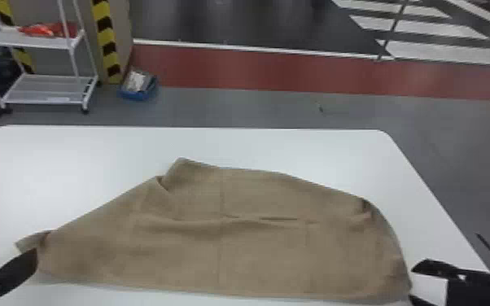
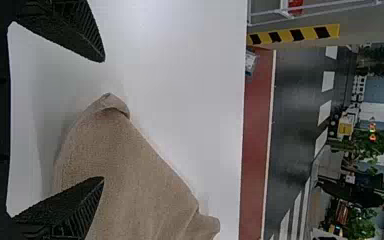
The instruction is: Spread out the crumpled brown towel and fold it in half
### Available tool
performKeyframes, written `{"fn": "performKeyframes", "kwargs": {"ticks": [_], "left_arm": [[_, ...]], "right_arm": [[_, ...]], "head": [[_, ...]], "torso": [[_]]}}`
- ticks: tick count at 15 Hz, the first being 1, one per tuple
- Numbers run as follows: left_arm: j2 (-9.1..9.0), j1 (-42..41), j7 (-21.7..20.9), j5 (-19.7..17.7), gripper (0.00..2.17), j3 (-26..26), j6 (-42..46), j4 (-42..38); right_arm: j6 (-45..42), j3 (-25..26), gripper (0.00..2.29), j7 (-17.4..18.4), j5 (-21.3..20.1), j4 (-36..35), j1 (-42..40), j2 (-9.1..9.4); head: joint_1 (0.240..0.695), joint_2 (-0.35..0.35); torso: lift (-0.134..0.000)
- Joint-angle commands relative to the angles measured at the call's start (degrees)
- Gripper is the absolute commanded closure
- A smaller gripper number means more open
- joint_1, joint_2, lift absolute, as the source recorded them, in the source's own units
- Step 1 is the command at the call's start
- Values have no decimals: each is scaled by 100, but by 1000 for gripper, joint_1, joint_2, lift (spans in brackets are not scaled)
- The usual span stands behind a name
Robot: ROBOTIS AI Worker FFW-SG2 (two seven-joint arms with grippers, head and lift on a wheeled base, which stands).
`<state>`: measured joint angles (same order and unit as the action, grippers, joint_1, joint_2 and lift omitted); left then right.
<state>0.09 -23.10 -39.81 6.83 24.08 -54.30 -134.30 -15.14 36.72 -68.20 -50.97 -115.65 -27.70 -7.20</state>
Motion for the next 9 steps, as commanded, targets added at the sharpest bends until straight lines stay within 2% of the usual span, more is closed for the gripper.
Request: {"fn": "performKeyframes", "kwargs": {"ticks": [1, 3, 4, 5, 7, 8, 9], "left_arm": [[-24, -11, -9, 2, 33, 0, 2, -18], [-24, -11, -18, -7, 33, 0, 2, -35], [-24, -11, -26, 2, 33, 0, 20, -35], [-24, -11, -53, 2, 33, 0, 55, -44], [-24, -11, -246, 11, 33, 62, 442, -9], [-24, 7, -562, 152, 39, 80, 934, 53], [-24, 25, -826, 389, 73, 80, 1795, 193]], "right_arm": [[104, -103, 711, 0, -97, 16, 19, 0], [156, -103, 1082, -106, -132, 34, 81, -9], [156, -103, 1430, -114, -123, 34, 90, -9], [156, -77, 1555, -106, -62, 8, 90, -9], [174, 28, 1663, -114, 176, -107, 99, 17], [174, 90, 1663, -114, 325, -168, 99, 17], [174, 125, 1659, -114, 369, -238, 99, 26]], "head": [[695, -150], [695, -145], [695, -144], [695, -145], [695, -148], [695, -149], [695, -156]], "torso": [[-125], [-125], [-125], [-125], [-125], [-125], [-125]]}}
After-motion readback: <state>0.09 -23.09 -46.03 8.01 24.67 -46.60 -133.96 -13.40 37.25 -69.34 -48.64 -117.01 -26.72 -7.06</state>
